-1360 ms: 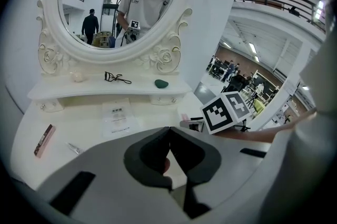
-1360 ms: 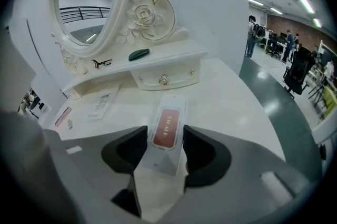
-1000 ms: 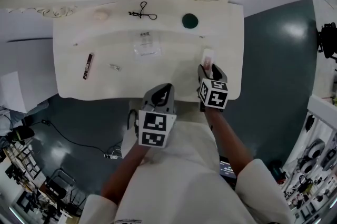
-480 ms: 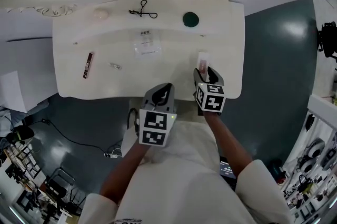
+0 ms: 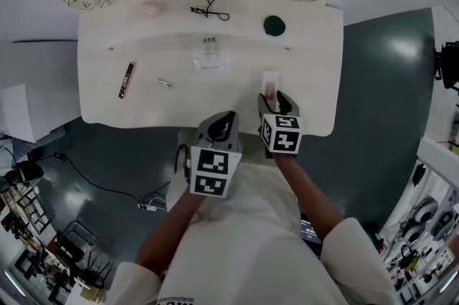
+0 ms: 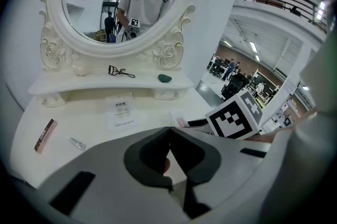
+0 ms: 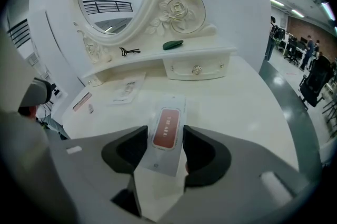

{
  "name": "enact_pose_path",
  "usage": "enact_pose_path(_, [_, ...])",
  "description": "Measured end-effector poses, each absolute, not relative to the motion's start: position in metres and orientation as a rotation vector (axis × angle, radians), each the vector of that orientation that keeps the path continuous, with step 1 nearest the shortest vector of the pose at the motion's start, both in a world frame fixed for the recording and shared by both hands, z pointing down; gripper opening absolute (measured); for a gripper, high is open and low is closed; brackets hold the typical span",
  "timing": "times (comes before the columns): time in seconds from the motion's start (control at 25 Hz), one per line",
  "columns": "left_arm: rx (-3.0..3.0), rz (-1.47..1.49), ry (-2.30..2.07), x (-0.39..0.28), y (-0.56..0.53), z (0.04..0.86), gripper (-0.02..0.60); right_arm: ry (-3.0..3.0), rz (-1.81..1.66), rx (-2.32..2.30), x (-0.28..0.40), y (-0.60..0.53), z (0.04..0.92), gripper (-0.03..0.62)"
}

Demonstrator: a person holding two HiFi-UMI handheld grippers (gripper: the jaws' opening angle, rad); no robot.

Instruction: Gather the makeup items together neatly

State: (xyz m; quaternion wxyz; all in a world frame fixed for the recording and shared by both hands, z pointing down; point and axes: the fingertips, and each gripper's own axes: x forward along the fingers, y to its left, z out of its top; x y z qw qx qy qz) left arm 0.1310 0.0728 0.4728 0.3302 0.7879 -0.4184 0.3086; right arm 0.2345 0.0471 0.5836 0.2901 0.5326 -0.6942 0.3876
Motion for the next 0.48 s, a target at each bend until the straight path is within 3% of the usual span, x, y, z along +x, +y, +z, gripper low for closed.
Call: enact_pose_path(0.48, [2.039,0.803,-1.108,0.104,0.079,0.473,0.011,-1.869,1.036,1.407,0.202,0.044,0.576,0.206])
